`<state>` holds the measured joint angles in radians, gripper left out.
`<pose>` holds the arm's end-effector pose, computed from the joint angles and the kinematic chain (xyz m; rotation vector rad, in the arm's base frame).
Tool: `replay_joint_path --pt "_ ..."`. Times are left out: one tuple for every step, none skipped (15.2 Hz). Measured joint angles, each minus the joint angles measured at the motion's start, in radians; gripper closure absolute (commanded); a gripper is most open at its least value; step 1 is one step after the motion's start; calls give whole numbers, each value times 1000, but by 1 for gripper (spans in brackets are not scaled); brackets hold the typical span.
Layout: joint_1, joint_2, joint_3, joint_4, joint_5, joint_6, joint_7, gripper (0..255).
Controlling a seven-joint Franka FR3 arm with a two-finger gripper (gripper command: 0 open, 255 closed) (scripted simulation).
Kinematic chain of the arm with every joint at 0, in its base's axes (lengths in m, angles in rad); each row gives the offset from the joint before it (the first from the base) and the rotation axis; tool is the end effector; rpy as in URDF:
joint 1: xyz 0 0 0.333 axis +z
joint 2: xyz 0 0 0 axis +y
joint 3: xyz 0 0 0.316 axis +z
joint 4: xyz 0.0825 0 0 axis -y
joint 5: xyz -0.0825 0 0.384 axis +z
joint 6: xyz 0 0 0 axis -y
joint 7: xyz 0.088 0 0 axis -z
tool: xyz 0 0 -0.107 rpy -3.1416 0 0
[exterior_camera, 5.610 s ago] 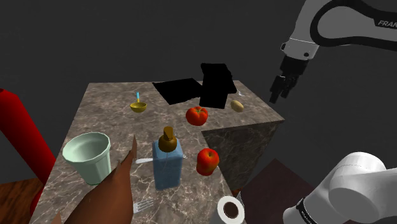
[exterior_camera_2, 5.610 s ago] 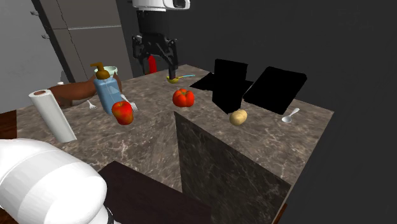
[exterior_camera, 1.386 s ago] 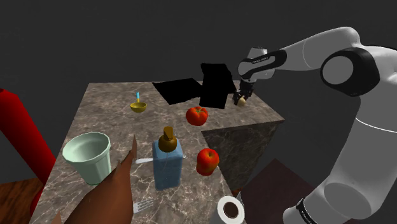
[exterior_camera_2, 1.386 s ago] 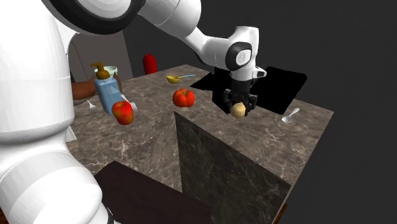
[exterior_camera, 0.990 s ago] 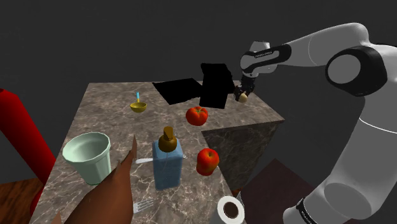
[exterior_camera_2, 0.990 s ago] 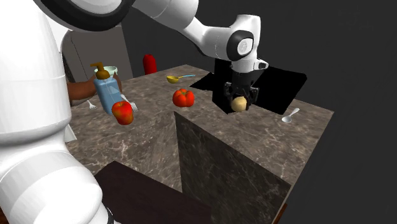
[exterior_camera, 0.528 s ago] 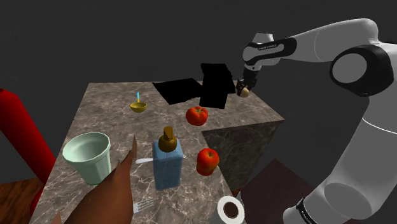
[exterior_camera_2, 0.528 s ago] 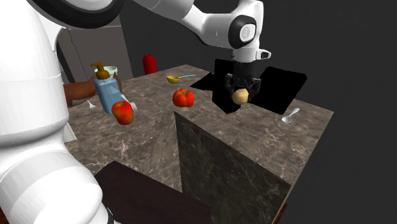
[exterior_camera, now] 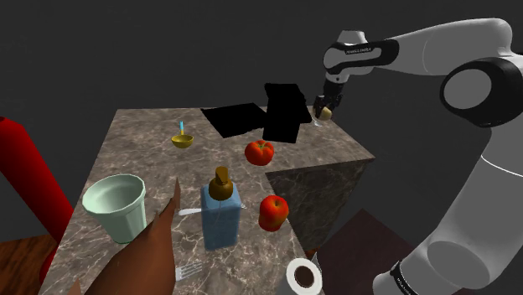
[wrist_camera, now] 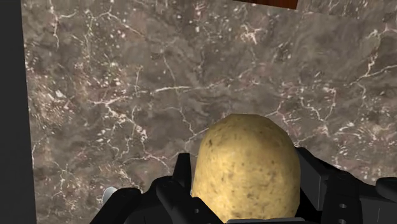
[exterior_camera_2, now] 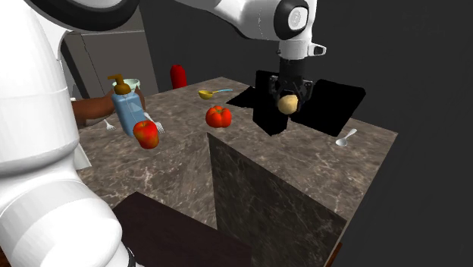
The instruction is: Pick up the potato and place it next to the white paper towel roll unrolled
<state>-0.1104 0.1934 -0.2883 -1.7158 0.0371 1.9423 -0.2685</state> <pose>0.5782 -0.2288 0.4781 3.1018 -0.2124 0.0506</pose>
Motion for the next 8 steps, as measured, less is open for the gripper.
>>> replay_joint_path --pt "0 1 0 13 0 -12 1 255" --pt "1 -2 0 26 -1 -27 2 255" --pt "0 -2 0 38 -1 -40 2 255" --pt "0 -4 0 49 -2 -52 2 255" --pt "-2 -4 -1 63 -2 -66 -1 255" --pt "-2 -4 -2 75 -2 -79 -1 255" --pt "-1 -6 -2 88 -2 -94 1 255" --pt "-2 -5 -1 102 -2 -106 1 255"
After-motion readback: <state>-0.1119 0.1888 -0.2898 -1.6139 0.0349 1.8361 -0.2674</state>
